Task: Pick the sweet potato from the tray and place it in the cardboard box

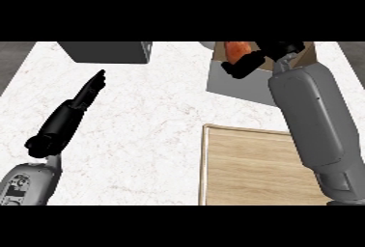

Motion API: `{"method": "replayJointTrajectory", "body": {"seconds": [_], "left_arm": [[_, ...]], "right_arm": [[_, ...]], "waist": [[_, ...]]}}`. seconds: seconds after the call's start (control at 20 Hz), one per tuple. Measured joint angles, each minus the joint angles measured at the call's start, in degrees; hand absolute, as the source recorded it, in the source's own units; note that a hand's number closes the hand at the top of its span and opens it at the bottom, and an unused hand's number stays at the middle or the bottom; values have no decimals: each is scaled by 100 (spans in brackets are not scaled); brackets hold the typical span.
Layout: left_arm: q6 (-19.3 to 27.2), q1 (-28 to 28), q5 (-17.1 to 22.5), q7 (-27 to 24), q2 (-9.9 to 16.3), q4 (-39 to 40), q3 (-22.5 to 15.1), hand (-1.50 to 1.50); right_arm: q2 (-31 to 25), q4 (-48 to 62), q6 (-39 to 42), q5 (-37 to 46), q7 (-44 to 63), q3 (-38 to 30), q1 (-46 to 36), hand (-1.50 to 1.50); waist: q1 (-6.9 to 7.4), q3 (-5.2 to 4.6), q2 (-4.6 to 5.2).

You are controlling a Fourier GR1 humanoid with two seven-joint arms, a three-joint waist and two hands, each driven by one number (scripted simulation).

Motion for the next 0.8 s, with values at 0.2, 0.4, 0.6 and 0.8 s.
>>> {"method": "replayJointTrajectory", "body": {"seconds": [0.2, 0.4, 0.6, 0.8], "left_arm": [[-54, -68, -11, 6, 22, 24, 22, 0], [-106, -144, 5, 175, 16, -79, 30, 0], [-48, -216, -64, 172, -92, -11, 4, 0], [-37, -236, -98, 108, -133, 64, 34, 0]], "right_arm": [[-373, 1006, 599, 35, -237, -16, -361, 150], [-657, 1989, 845, 114, -750, -14, -688, 150], [-917, 2776, 1172, 295, -1083, 94, -1020, -150], [-1078, 3412, 1497, 381, -1724, 209, -1153, -150]], "waist": [[41, -1, 17], [88, -9, 9], [101, -17, 9], [93, -10, 20]]}}
